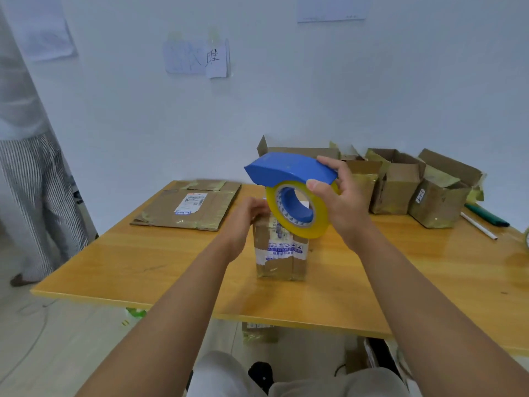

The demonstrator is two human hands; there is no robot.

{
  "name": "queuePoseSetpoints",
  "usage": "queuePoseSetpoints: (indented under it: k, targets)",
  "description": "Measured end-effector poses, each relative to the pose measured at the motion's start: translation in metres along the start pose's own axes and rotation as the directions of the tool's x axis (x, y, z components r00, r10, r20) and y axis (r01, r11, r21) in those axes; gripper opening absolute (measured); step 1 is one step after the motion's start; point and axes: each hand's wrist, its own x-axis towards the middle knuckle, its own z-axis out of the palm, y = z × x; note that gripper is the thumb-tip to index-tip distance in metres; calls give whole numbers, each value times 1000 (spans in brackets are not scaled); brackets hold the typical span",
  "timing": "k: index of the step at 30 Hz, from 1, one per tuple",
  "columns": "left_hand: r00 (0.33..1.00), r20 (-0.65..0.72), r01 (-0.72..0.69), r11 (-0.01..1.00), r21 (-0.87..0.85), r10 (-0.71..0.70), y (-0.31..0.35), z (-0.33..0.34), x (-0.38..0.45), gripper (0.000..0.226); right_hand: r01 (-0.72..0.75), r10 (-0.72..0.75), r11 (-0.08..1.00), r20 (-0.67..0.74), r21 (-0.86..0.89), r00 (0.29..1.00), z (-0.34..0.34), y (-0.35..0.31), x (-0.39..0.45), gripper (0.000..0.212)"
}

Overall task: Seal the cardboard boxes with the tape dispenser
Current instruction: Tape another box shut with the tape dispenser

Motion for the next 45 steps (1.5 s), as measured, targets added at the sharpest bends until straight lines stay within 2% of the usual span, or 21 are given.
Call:
queuePoseSetpoints:
  k: [3,6,9,13,17,21,27,34,37,40,45]
  targets:
    - [988,11,148,931,-332,-154,11,-7,10,58,-42,44,999,53,-34,998,-10,-4,3,58]
    - [979,63,202,912,-356,-192,16,-17,17,71,-55,63,995,106,-79,992,-14,-8,5,56]
    - [985,66,175,910,-376,-162,22,-19,19,56,-65,75,995,132,-79,988,-14,-8,5,59]
    - [990,56,138,837,-530,-127,23,-18,17,27,-72,77,996,118,-49,990,-14,-8,2,60]
    - [989,71,143,775,-615,-126,22,-15,16,18,-82,84,996,108,-22,991,-17,-8,2,57]
    - [984,88,177,791,-585,-155,25,-18,17,22,-81,82,997,109,-12,991,-19,-7,3,54]
    - [977,42,205,850,-485,-211,27,-19,17,8,-66,66,998,102,-1,993,-16,-4,3,54]
    - [967,-38,198,839,-506,-250,21,-13,15,24,-36,47,997,148,-73,988,-13,-9,5,57]
    - [964,-89,187,878,-440,-250,24,-8,15,26,-12,31,991,140,-131,990,-12,-13,17,51]
    - [963,-126,184,922,-341,-239,27,-1,15,18,-22,46,984,134,-174,990,-22,-19,26,49]
    - [963,-138,185,940,-288,-232,29,12,13,13,-48,73,982,134,-183,988,-48,-15,14,46]
